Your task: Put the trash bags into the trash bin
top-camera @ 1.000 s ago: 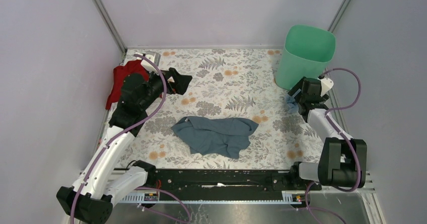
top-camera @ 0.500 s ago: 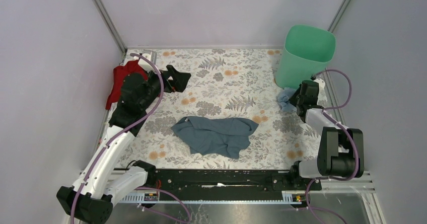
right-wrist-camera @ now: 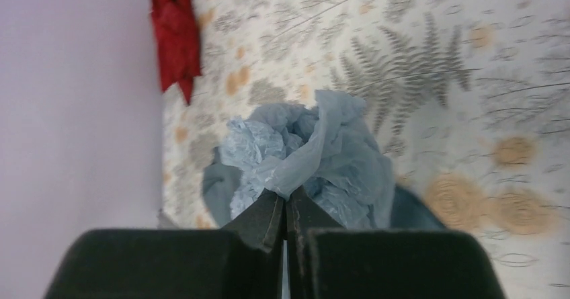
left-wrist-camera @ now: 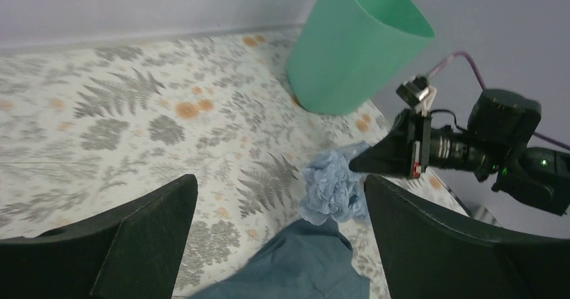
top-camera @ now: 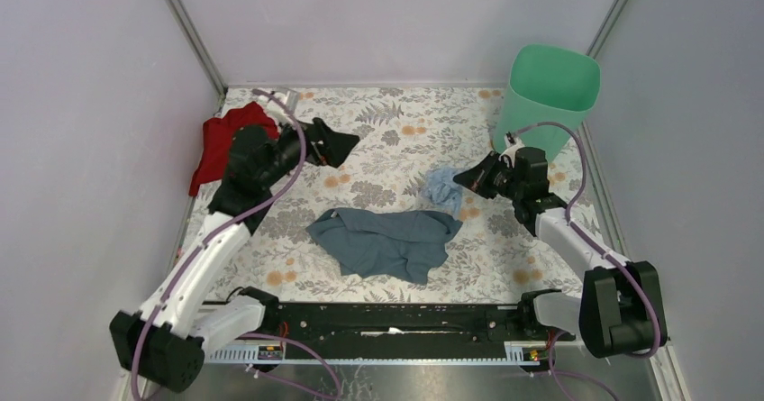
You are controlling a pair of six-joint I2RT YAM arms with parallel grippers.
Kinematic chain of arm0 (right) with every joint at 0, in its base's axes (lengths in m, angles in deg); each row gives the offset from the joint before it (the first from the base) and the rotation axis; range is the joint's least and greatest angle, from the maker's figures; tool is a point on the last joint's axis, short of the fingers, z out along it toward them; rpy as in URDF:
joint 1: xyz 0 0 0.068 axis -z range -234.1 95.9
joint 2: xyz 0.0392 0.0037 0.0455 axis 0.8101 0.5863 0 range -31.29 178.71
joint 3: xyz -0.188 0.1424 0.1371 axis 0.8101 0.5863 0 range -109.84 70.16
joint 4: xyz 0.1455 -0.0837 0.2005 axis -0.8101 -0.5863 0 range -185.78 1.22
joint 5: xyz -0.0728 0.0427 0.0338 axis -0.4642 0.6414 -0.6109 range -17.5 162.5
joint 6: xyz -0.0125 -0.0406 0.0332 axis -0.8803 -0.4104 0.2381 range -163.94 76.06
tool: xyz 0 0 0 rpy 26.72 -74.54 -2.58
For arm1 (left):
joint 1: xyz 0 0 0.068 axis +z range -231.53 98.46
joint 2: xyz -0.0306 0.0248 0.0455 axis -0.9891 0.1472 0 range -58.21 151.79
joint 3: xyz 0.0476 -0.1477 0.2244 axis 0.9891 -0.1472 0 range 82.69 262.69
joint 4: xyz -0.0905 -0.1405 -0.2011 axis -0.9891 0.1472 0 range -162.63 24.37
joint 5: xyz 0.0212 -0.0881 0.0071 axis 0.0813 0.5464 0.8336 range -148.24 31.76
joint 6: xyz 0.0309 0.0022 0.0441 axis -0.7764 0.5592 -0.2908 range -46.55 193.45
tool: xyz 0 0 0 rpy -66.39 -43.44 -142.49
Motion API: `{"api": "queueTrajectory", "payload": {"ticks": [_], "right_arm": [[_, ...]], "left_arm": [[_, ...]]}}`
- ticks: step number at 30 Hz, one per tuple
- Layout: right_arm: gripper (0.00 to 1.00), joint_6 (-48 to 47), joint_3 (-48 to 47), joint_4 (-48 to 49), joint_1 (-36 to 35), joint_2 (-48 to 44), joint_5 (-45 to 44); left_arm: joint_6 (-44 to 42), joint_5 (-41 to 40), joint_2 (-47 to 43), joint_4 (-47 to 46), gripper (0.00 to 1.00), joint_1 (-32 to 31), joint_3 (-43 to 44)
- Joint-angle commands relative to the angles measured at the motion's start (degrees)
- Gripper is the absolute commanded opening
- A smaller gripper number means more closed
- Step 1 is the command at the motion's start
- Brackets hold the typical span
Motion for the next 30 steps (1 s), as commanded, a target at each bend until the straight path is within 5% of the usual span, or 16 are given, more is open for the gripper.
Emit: {"api": "queueTrajectory", "payload": {"ticks": [1,13,22,30], "right_arm": [[0.0,7.54,-1.3,4.52,-0.56,-5.34,8.59],[0.0,20.4,-0.63,16.16,-0.61,-6.04,12.55],[0.0,21.96,-0.75,18.38,-0.63,-4.02,11.65],[0.0,32.26,-1.85,33.59,-0.88,3.87,11.56]], "left_arm": [[2.69,10.87,7.63,-6.11,0.99,-2.42,0.31],[18.23,13.5,28.86,-5.77,0.99,-9.38,16.98],[11.49,15.24,34.54,-7.68,0.99,-10.14,11.07],[13.49,20.17,38.91,-9.32,0.99,-13.41,10.93]]}}
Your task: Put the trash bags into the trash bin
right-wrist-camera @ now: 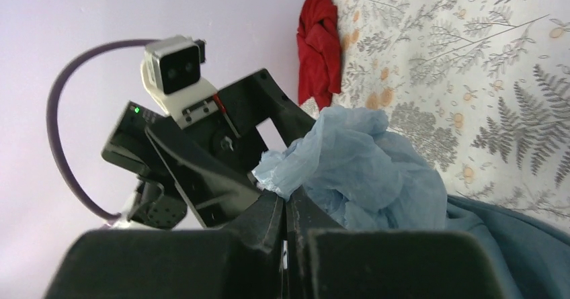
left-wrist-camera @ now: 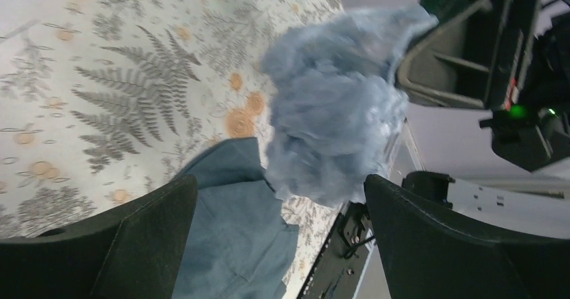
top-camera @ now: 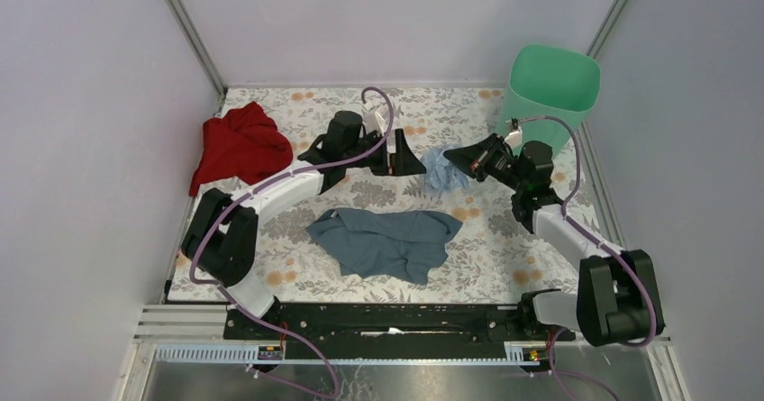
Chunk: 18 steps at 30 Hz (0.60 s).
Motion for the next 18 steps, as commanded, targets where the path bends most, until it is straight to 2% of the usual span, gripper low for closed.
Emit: {"api": "queueTrajectory", "payload": {"ticks": [1,4,5,8,13,14,15,18], "right_arm": [[0.0,8.53,-1.94,13.88,-0.87,4.64,1.62],[0.0,9.81,-1.85,16.01,-2.07,5.73,2.23],[0.0,8.93,-1.83,15.06,-2.33,5.62,2.1],[0.0,3.38,-2.63,8.13,-2.56,4.49,1.28],[0.0,-4.86,-4.0,-3.0,-2.57,1.0,1.28],[0.03,-7.3,-4.83,-6.1,-2.57,0.32,1.46],[0.08,-10.07,-5.56,-9.25,-2.57,-0.41,1.72],[0.37,-20.5,-7.75,-22.09,-2.57,-2.74,-0.93]], "left_arm": [[1.98,6.16,1.52,-6.93,0.99,-1.49,-0.36],[5.32,9.52,2.61,-10.58,0.96,-1.45,-0.97],[6.66,10.52,2.72,-12.04,0.91,-1.47,-1.51],[9.07,11.49,2.3,-15.41,0.67,-1.51,-2.44],[5.47,8.84,0.33,-9.69,0.16,0.37,-1.13],[5.97,8.93,-0.26,-10.39,0.07,1.12,-1.45],[6.77,9.2,-0.91,-11.41,0.03,1.99,-1.86],[9.01,10.79,-2.72,-14.75,0.0,4.32,-2.96]]}}
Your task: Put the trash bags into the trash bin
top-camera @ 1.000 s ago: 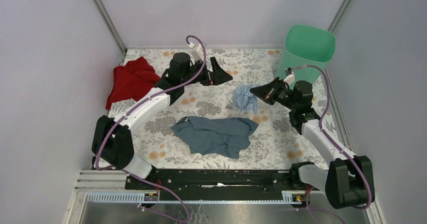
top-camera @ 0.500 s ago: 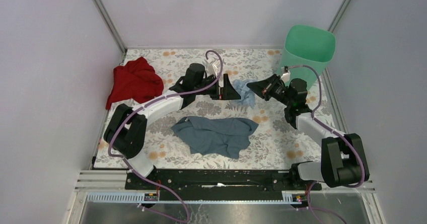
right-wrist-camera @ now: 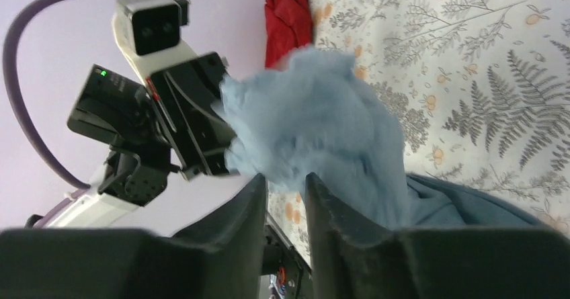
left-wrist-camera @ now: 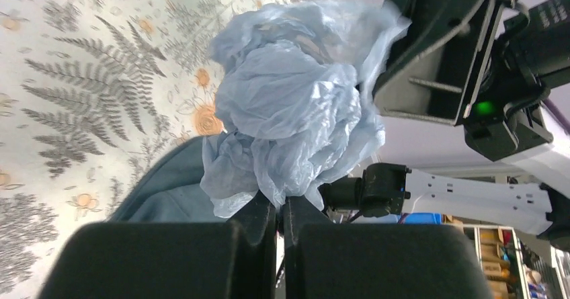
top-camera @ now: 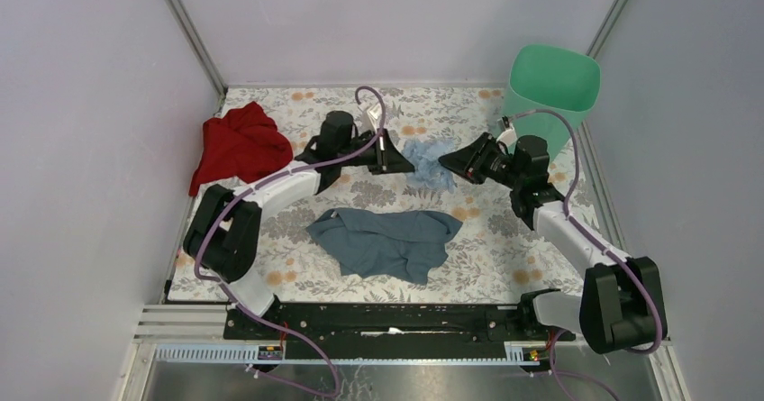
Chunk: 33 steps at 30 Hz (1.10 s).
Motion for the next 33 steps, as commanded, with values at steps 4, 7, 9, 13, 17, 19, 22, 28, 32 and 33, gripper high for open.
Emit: {"api": "queueTrajectory", "payload": {"ticks": [4,7,9,13,17,19,22,28,32,33], "right_arm": [[0.77,-24.27,-5.71,-26.57,-0.36,-7.94,-6.69],[0.91,-26.05,-3.78,-24.7,-1.02,-10.46,-4.76],[0.97,-25.57,-2.51,-21.07,-3.11,-10.96,-4.07],[0.97,-20.94,-2.08,-13.3,-5.41,-9.55,-5.11],[0.95,-13.44,-1.89,-3.03,-6.82,-6.04,-7.42],[0.91,-12.06,-1.47,1.94,-9.71,-4.61,-12.7],[0.81,-11.74,0.56,6.37,-14.75,-4.18,-24.32],[0.65,-9.23,5.79,22.92,-19.62,-1.39,-38.46],[0.44,-8.98,9.9,35.1,-21.05,0.62,-43.5],[0.39,-9.17,10.44,37.33,-21.18,1.1,-43.39]], "left_arm": [[4.83,3.44,-7.21,-10.84,0.0,5.79,-1.87],[6.36,3.95,-8.14,-12.34,0.0,7.38,-2.39],[7.55,4.5,-8.46,-14.28,0.0,7.75,-2.91],[9.21,4.93,-8.36,-16.95,0.0,7.76,-3.95],[11.24,4.94,-7.96,-19.34,0.0,7.76,-4.91],[13.64,5.61,-7.51,-22.49,0.0,7.76,-5.72],[18.34,6.72,-6.82,-29.04,0.0,7.76,-7.41],[22.25,6.94,-5.81,-33.65,0.0,7.76,-8.99],[23.66,6.73,-5.46,-35.18,0.0,8.05,-9.64],[23.92,6.52,-5.49,-35.44,0.0,8.31,-9.9]]}}
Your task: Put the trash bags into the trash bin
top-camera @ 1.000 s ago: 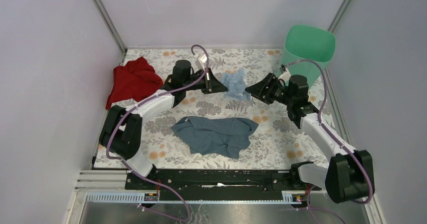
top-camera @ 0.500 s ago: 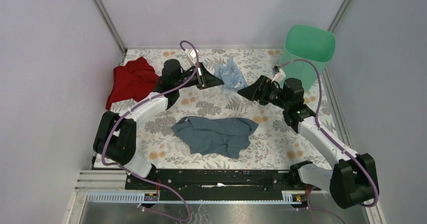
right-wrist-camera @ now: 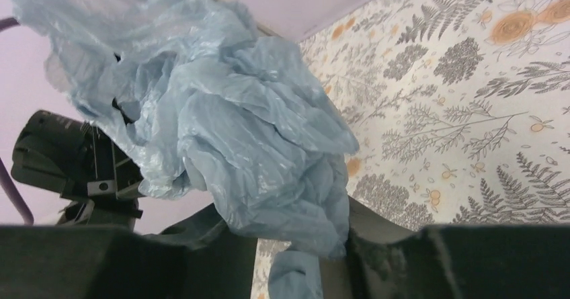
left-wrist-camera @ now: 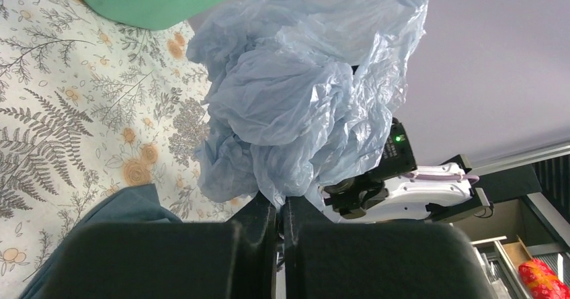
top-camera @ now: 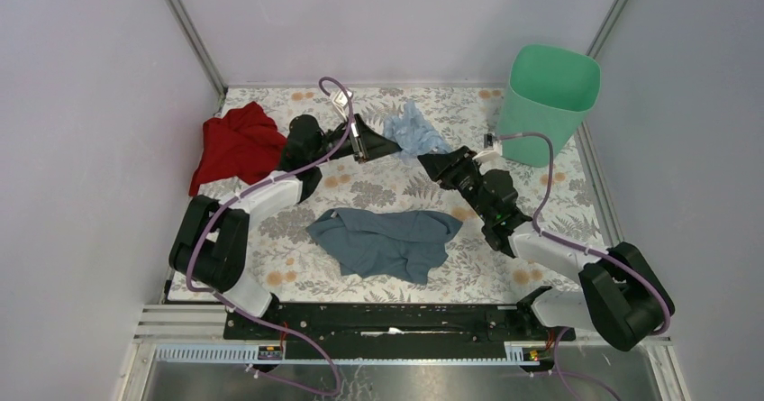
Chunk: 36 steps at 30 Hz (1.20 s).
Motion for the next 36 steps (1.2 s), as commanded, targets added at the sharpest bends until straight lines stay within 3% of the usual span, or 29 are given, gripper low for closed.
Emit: {"api": "queueTrajectory", "payload": {"ticks": [1,7,14,16,20,26,30,36], "right_arm": [[0.34,0.21,2.57,18.47,-1.27,1.8,-8.11],[0.0,-2.07,5.07,21.66,-1.56,1.21,-10.9],[0.0,-6.17,3.34,15.17,-1.63,0.27,-10.57],[0.07,-7.94,2.14,13.05,-1.65,0.68,-9.7],[0.38,-9.79,1.36,15.08,-1.61,2.42,-8.65],[0.62,-11.94,0.42,20.62,-2.0,6.22,-6.61],[0.65,-13.23,0.8,25.07,-2.22,8.02,-6.59],[0.61,-15.04,1.44,30.86,-2.44,8.79,-7.09]], "left_arm": [[2.78,0.59,0.16,-7.26,0.0,0.9,-1.2],[8.05,0.27,1.37,-13.61,0.0,3.09,-3.18],[8.21,-0.33,2.07,-13.54,0.0,3.67,-3.51],[7.97,-0.71,1.94,-13.24,0.0,3.63,-3.74],[8.78,-0.88,2.13,-14.52,0.0,3.62,-4.19],[9.14,-0.89,2.42,-14.93,0.0,3.63,-4.39],[9.44,-0.72,2.43,-15.24,0.0,3.63,-4.34],[9.56,-0.85,2.9,-15.26,0.0,3.67,-4.47]]}}
